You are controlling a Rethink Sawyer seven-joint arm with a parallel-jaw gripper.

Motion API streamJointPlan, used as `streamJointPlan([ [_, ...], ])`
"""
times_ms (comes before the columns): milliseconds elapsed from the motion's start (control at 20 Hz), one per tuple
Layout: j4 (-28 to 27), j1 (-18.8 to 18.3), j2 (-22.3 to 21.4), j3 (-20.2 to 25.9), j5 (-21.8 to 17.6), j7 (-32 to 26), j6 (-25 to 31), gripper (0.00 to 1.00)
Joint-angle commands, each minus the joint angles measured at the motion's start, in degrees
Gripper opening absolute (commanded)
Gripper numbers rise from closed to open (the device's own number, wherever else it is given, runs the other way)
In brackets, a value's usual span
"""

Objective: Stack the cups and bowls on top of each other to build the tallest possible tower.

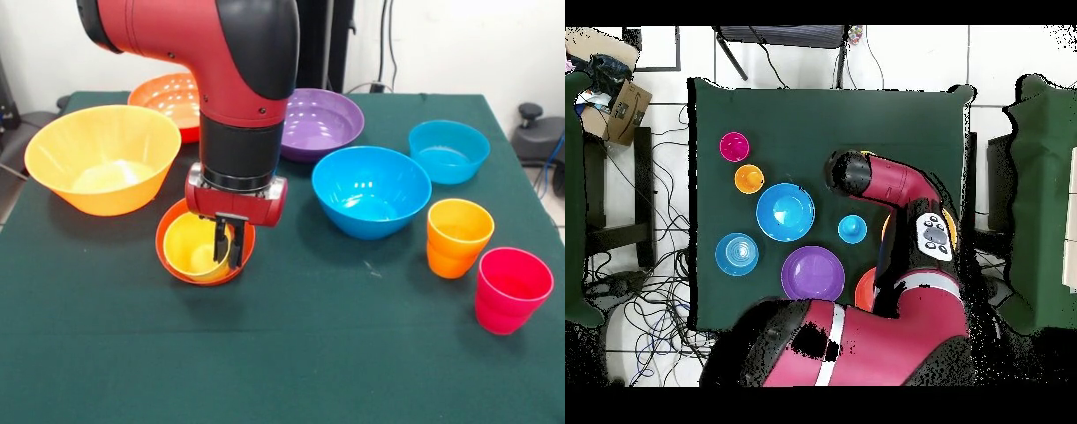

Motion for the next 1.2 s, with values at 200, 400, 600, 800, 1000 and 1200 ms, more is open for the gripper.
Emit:
streamJointPlan([
  [200,3.1,4.4,2.5,2.5,2.7,12.3,1.3,0.0],
  [400,6.1,6.3,-0.3,-0.6,3.4,14.2,6.0,0.0],
  [600,7.5,7.1,-1.4,-2.1,3.8,14.0,8.1,0.0],
  [800,8.6,7.5,-2.1,-2.7,3.5,13.8,8.3,0.0],
  [1000,9.7,7.3,-2.8,-2.6,2.9,13.6,7.9,0.0],
  [1200,10.8,5.2,-2.7,0.4,3.3,12.6,4.7,0.0],
])
